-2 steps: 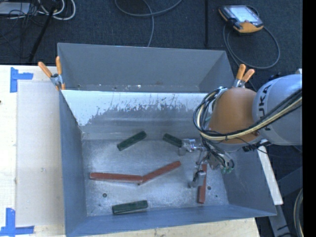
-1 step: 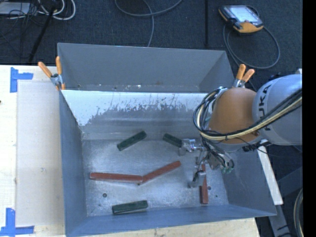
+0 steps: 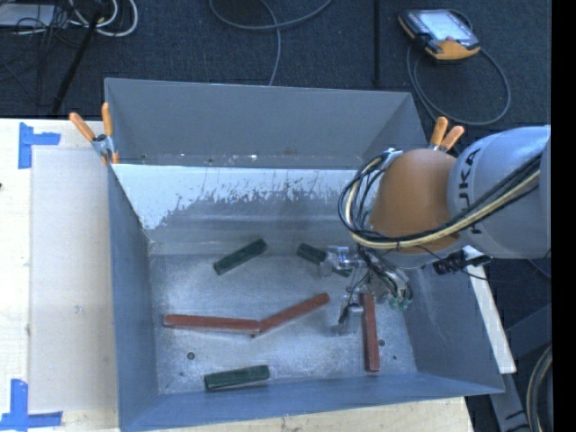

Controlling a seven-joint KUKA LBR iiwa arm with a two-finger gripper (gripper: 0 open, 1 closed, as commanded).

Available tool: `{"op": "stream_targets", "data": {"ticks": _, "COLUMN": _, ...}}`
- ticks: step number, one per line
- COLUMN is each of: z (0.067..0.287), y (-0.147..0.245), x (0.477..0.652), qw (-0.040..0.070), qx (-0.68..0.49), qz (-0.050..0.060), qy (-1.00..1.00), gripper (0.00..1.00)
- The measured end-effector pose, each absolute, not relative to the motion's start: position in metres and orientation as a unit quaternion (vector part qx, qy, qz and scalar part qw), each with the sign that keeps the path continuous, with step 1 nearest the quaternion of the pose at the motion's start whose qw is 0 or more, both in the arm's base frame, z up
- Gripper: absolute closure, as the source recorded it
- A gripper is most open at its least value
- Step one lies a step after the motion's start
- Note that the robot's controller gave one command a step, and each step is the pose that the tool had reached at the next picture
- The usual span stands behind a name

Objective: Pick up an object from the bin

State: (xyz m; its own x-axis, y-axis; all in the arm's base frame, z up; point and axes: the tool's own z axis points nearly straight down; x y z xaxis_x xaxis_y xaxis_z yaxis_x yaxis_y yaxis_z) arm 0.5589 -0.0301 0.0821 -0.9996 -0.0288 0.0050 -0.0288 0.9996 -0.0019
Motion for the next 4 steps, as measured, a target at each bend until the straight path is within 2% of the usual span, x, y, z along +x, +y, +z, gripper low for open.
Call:
{"op": "stream_targets", "data": {"ticks": 1, "z": 0.082, "y": 0.005, "x": 0.557, "qw": -0.003, "qx": -0.029, "qz": -0.001, "qy": -1.000, "gripper": 0.00}}
{"op": "stream_targets", "data": {"ticks": 2, "z": 0.069, "y": 0.023, "x": 0.543, "qw": 0.001, "qx": 0.055, "qz": 0.000, "qy": -0.998, "gripper": 1.00}}
{"op": "stream_targets", "data": {"ticks": 3, "z": 0.069, "y": 0.023, "x": 0.543, "qw": 0.001, "qx": 0.055, "qz": 0.000, "qy": -0.998, "gripper": 1.00}}
{"op": "stream_targets", "data": {"ticks": 4, "z": 0.121, "y": 0.048, "x": 0.488, "qw": 0.006, "qx": 0.053, "qz": 0.000, "qy": -0.999, "gripper": 1.00}}
